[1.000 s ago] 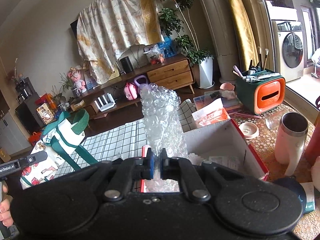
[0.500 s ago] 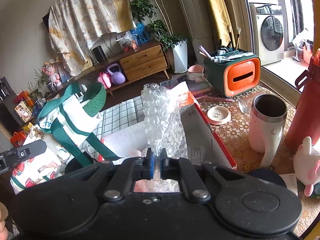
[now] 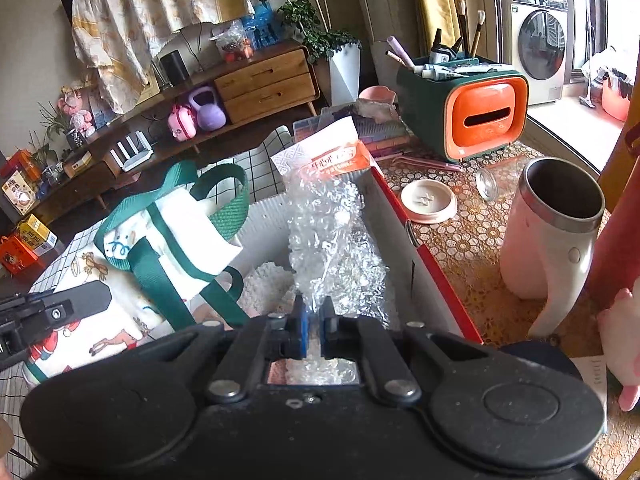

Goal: Organize soft objects
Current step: 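Carry the tote bag and bubble wrap with both tools over the red box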

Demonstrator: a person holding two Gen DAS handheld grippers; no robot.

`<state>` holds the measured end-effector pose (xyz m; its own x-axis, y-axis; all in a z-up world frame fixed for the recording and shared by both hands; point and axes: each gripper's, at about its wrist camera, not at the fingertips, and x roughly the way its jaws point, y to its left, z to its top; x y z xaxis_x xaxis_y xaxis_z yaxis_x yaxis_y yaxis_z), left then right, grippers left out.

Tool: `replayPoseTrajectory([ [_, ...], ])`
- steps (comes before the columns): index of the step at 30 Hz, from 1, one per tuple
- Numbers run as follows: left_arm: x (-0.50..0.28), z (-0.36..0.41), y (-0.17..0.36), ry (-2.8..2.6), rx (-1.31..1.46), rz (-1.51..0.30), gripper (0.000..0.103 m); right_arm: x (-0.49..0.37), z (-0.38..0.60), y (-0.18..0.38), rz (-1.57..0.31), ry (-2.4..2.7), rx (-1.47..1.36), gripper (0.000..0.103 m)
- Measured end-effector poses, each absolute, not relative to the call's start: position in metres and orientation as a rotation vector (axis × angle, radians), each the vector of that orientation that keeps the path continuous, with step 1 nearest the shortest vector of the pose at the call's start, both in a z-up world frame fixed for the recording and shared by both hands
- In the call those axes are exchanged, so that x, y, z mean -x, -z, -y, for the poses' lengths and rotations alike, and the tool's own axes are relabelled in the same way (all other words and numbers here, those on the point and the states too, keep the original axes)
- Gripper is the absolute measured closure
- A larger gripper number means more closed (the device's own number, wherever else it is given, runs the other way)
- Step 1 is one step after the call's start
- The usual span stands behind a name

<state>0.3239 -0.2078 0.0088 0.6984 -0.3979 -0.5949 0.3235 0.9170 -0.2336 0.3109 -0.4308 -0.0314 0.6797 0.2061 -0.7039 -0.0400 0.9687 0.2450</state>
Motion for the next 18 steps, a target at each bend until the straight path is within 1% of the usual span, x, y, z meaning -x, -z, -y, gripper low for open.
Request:
replayPoseTrajectory([
  [10, -0.355, 0.22, 0.03, 0.374, 0.088, -0.766, 0.093, -0.337, 0.424, 0.06, -0.871, -0.13, -0.199, 0.098],
  [18, -0.368, 0.232, 0.045, 0.379, 0.07, -0.801, 0.093, -0.354, 0.416, 0.075, -0.898, -0.136, -0.205, 0.098],
])
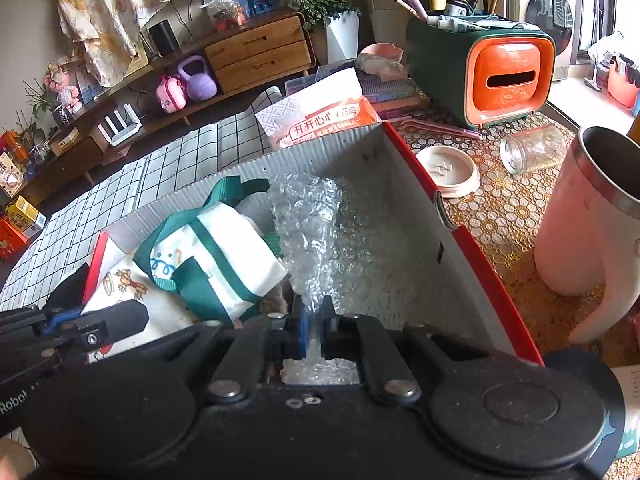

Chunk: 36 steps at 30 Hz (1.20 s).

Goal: Organize soft objects
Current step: 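Carry the tote bag and bubble wrap with both tools over the red box, then lower both tools into the red box and open them, releasing bag and wrap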

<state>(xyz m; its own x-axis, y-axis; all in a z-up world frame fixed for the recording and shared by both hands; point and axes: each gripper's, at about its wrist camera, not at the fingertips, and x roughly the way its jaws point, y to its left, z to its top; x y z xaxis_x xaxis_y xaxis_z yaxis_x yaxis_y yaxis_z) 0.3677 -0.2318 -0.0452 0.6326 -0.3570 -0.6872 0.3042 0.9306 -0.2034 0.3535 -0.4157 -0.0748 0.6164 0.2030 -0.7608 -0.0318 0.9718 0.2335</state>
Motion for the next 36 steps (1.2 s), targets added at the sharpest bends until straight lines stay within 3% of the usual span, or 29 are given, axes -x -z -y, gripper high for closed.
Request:
replayPoseTrajectory([
  [12, -0.385, 0.239, 0.068, 0.378, 0.051, -0.865, 0.093, -0.365, 0.415, 0.092, -0.944, -0.15, -0.23, 0.097],
  [18, -0.384, 0.239, 0.068, 0.379, 0.04, -0.872, 0.089, -0.36, 0.417, 0.089, -0.952, -0.168, -0.255, 0.088],
  [22, -0.381, 0.237, 0.066, 0.372, 0.044, -0.871, 0.073, -0.354, 0.417, 0.084, -0.947, -0.176, -0.25, 0.085],
  [27, -0.373, 0.233, 0.061, 0.364, 0.039, -0.863, 0.064, -0.344, 0.421, 0.076, -0.932, -0.169, -0.244, 0.075],
  [29, -0.368, 0.23, 0.057, 0.364, 0.047, -0.855, 0.046, -0.34, 0.423, 0.072, -0.922, -0.168, -0.248, 0.066],
  [33, -0.357, 0.224, 0.045, 0.371, 0.055, -0.81, 0.044, -0.329, 0.424, 0.062, -0.902, -0.182, -0.246, 0.06],
  [36, -0.349, 0.22, 0.037, 0.377, 0.059, -0.793, 0.041, -0.321, 0.424, 0.053, -0.885, -0.19, -0.245, 0.05],
])
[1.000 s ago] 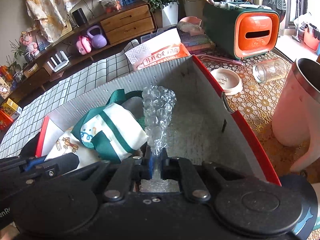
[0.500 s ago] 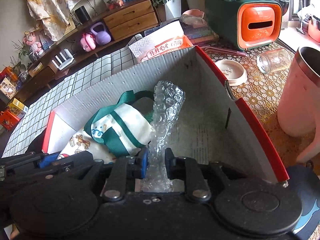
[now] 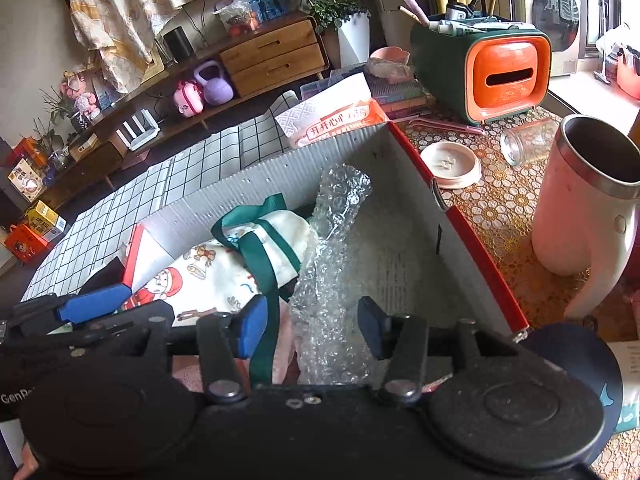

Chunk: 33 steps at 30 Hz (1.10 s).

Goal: Organize soft objects
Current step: 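Lower both tools into the red box and open them, releasing bag and wrap, then withdraw both open tools from the red box back over the table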

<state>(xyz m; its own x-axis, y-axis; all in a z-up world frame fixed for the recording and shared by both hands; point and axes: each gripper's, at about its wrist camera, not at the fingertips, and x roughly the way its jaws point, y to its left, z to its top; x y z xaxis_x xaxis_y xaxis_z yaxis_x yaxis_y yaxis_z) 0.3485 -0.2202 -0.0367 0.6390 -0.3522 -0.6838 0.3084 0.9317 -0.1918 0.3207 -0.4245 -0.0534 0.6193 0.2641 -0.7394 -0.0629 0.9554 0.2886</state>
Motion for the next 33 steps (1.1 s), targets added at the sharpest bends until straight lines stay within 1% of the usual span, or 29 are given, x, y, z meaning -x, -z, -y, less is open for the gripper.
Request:
replayPoseTrajectory([
  [4, -0.337, 0.214, 0.026, 0.385, 0.06, -0.773, 0.04, -0.308, 0.421, 0.04, -0.857, -0.204, -0.23, 0.04],
  [7, -0.327, 0.208, 0.018, 0.391, 0.062, -0.758, 0.04, -0.297, 0.416, 0.03, -0.839, -0.218, -0.222, 0.038],
  [10, -0.318, 0.199, 0.01, 0.401, 0.076, -0.76, 0.037, -0.286, 0.41, 0.021, -0.821, -0.233, -0.221, 0.03],
  [15, -0.304, 0.181, -0.002, 0.394, 0.076, -0.758, 0.035, -0.268, 0.398, 0.006, -0.797, -0.261, -0.204, 0.024],
  [17, -0.298, 0.171, -0.006, 0.397, 0.084, -0.759, 0.028, -0.263, 0.392, 0.002, -0.792, -0.276, -0.2, 0.021],
  [19, -0.292, 0.159, -0.009, 0.399, 0.092, -0.755, 0.023, -0.258, 0.384, -0.003, -0.786, -0.294, -0.189, 0.018],
  [20, -0.29, 0.154, -0.01, 0.398, 0.097, -0.753, 0.022, -0.256, 0.381, -0.005, -0.783, -0.302, -0.184, 0.015],
  [22, -0.284, 0.141, -0.013, 0.395, 0.107, -0.746, 0.022, -0.251, 0.372, -0.009, -0.776, -0.317, -0.169, 0.012],
  [24, -0.28, 0.128, -0.015, 0.389, 0.117, -0.741, 0.021, -0.246, 0.362, -0.012, -0.775, -0.338, -0.156, 0.011],
  [26, -0.277, 0.115, -0.017, 0.382, 0.124, -0.736, 0.018, -0.243, 0.352, -0.014, -0.774, -0.354, -0.144, 0.008],
  [30, -0.27, 0.089, -0.022, 0.372, 0.135, -0.719, 0.015, -0.237, 0.331, -0.017, -0.773, -0.394, -0.12, 0.006],
  [33, -0.266, 0.069, -0.023, 0.364, 0.145, -0.712, 0.004, -0.235, 0.314, -0.017, -0.778, -0.421, -0.103, 0.005],
])
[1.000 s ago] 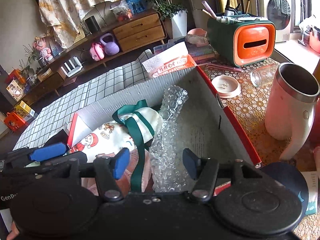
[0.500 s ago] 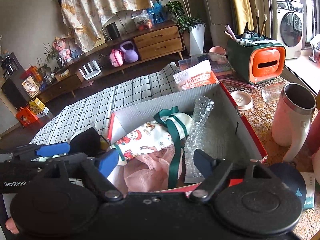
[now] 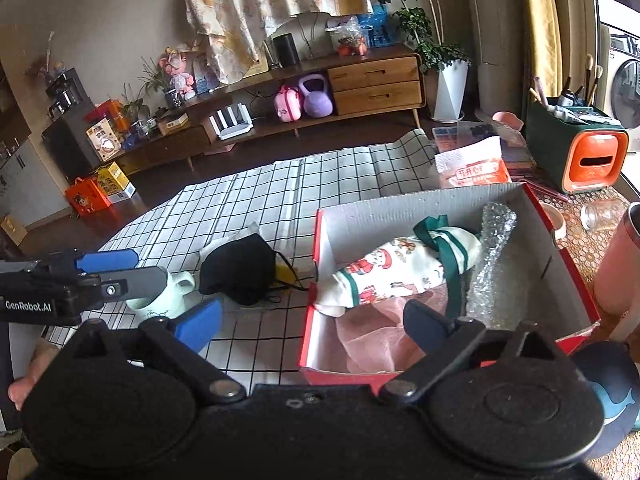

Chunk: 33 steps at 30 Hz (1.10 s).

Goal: Organize soft objects
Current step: 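Withdraw both open tools from the red box back over the table, then grasp the white tissue paper with the left tool while the right tool grasps the black cloth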

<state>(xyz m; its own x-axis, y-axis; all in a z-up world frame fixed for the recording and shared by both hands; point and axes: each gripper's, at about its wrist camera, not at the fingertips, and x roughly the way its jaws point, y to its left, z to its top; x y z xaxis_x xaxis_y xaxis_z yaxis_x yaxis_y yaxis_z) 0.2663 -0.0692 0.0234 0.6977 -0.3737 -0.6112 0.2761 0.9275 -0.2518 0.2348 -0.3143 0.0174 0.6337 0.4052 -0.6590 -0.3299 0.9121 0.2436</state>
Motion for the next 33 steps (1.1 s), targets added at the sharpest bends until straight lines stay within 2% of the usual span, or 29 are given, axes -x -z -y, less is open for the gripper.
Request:
replayPoseTrajectory([
  [1, -0.265, 0.062, -0.024, 0.359, 0.152, -0.709, 0.001, -0.234, 0.309, -0.017, -0.78, -0.428, -0.1, 0.005],
  [18, -0.296, -0.051, -0.008, 0.22, 0.292, -0.753, 0.001, -0.252, 0.209, 0.002, -0.839, -0.579, 0.024, 0.005],
  [33, -0.38, -0.079, 0.023, 0.175, 0.22, -0.863, 0.001, -0.296, 0.145, 0.05, -0.878, -0.636, 0.156, 0.014],
])
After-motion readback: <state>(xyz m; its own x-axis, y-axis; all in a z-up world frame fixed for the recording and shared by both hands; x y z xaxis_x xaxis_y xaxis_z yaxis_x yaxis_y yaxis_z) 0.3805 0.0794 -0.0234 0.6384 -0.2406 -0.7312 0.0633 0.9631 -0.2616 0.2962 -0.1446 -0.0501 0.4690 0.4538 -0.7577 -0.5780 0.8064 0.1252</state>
